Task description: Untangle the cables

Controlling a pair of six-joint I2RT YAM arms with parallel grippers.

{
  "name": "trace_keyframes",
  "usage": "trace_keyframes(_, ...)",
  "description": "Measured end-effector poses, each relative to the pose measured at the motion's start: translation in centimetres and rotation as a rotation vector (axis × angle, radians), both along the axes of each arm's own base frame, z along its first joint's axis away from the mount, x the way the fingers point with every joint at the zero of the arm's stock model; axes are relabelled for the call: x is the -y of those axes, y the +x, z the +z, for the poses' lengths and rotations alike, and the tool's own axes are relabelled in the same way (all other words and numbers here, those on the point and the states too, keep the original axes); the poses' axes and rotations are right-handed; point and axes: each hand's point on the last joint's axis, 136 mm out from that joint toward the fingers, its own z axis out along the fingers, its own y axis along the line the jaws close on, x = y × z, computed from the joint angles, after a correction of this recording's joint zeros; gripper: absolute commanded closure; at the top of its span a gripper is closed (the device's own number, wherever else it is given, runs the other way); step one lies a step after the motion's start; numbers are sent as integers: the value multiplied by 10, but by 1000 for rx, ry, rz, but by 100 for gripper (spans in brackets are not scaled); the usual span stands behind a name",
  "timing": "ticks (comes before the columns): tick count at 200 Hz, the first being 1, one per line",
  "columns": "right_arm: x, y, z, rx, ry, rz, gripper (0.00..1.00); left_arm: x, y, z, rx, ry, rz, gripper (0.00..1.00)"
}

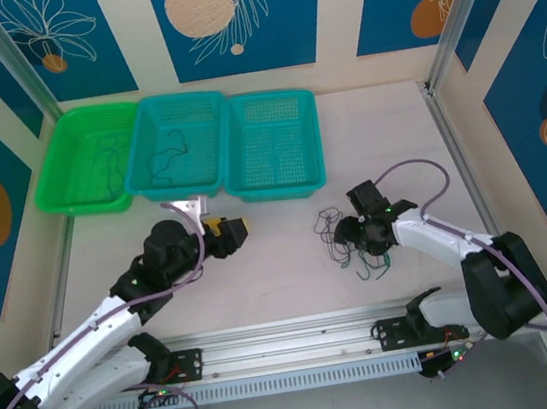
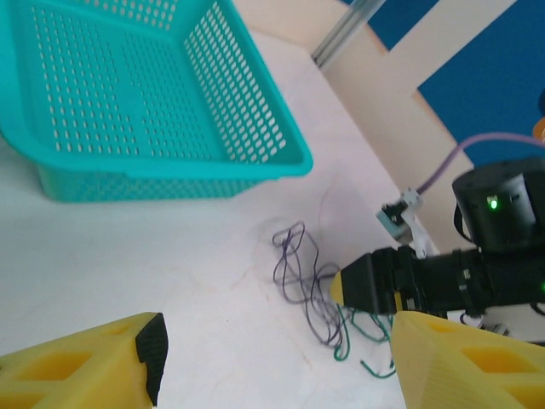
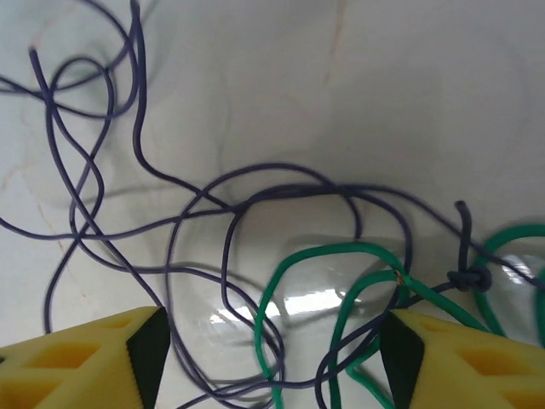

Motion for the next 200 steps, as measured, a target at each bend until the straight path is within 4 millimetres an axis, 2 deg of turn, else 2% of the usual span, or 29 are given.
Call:
trace_keyframes(13, -8, 3, -5, -10, -12, 30, 52, 1, -2, -9, -12, 18, 2, 30)
trace_keyframes(42, -18, 10, -11, -14, -45, 76, 89, -3, 0, -19, -24, 41, 32, 30)
trace_keyframes(59, -28, 14, -14, -5, -50, 111, 98, -5, 2, -19, -20, 44, 49, 30)
trace_keyframes(101, -49, 8, -6, 26, -23, 225, 100, -8, 5, -26, -56, 43, 86, 27)
trace_keyframes(136, -98, -5, 18, 93, 117, 433, 100, -4, 9, -54, -154, 74, 102, 27)
trace_keyframes(159, -129, -18, 27, 104, 178, 570, 100, -1, 10, -73, -212, 102, 106, 26)
trace_keyframes(200, -179, -48, 36, 105, 282, 807, 100, -3, 8, -92, -253, 127, 115, 27)
